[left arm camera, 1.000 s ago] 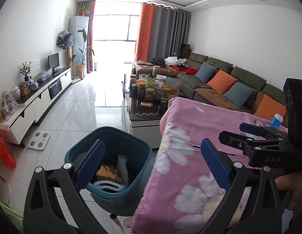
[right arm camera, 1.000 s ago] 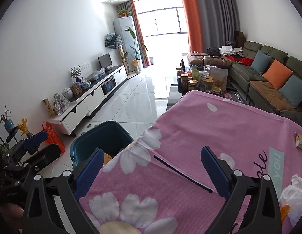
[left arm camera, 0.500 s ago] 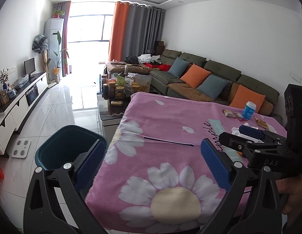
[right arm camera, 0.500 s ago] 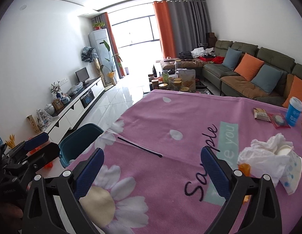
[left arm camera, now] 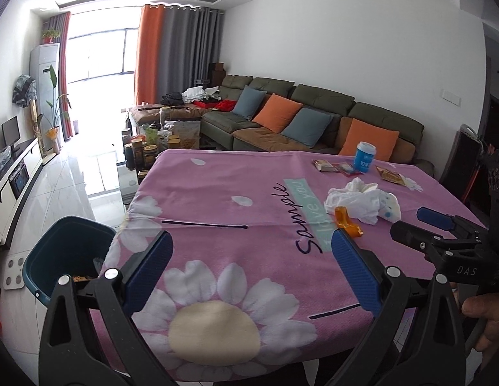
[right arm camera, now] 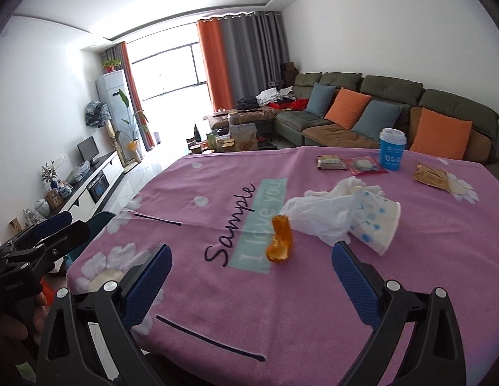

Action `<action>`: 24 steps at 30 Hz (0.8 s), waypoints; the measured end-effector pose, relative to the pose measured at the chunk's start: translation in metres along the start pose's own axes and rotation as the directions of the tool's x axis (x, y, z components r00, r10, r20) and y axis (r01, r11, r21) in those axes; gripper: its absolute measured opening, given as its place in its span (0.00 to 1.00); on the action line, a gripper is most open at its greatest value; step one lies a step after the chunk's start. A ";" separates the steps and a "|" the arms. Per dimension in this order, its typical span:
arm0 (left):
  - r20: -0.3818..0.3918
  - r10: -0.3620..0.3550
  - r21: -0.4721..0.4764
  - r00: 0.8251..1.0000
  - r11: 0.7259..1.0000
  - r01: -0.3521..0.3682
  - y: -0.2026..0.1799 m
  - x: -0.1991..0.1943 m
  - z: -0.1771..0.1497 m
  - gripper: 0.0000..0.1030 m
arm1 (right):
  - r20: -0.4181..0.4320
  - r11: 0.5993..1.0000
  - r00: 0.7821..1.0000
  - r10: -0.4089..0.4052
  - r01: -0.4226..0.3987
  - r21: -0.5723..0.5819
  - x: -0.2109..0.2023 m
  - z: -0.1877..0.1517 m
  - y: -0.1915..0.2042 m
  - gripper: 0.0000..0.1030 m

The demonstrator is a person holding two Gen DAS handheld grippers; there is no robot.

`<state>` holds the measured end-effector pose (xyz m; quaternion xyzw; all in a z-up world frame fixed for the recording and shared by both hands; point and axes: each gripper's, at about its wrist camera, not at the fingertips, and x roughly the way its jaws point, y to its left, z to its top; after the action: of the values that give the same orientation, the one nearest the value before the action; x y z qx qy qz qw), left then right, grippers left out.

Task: Collect trash
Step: 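Move both open tools back over the table, then reach the left tool toward the orange peel while the right tool reaches toward the white tissue and cup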

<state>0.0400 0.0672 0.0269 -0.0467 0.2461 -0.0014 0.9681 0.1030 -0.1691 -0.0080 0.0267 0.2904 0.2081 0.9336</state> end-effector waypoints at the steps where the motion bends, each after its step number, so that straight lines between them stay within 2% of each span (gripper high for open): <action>1: -0.002 -0.007 0.013 1.000 1.000 0.007 -0.005 0.001 -0.001 0.94 | 0.000 1.000 1.000 -0.005 0.005 0.011 -0.005 -0.003 -0.005 0.93; 11: -0.025 -0.088 0.079 0.996 0.993 0.090 -0.039 0.011 -0.006 0.94 | 0.020 0.990 0.995 -0.098 0.096 0.102 -0.033 -0.031 -0.043 0.93; 17: -0.047 -0.125 0.126 0.991 0.983 0.130 -0.061 0.029 -0.007 0.94 | 0.020 0.984 0.991 -0.135 0.132 0.116 -0.038 -0.029 -0.056 0.93; 24: -0.104 -0.153 0.148 0.983 0.975 0.167 -0.083 0.069 -0.004 0.94 | 0.009 0.976 0.987 -0.161 0.158 0.149 -0.025 -0.019 -0.078 0.93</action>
<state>0.1003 -0.0177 -0.0015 0.0095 0.2852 -0.1007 0.9531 0.1030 -0.2519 -0.0234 0.0745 0.2963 0.1103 0.9458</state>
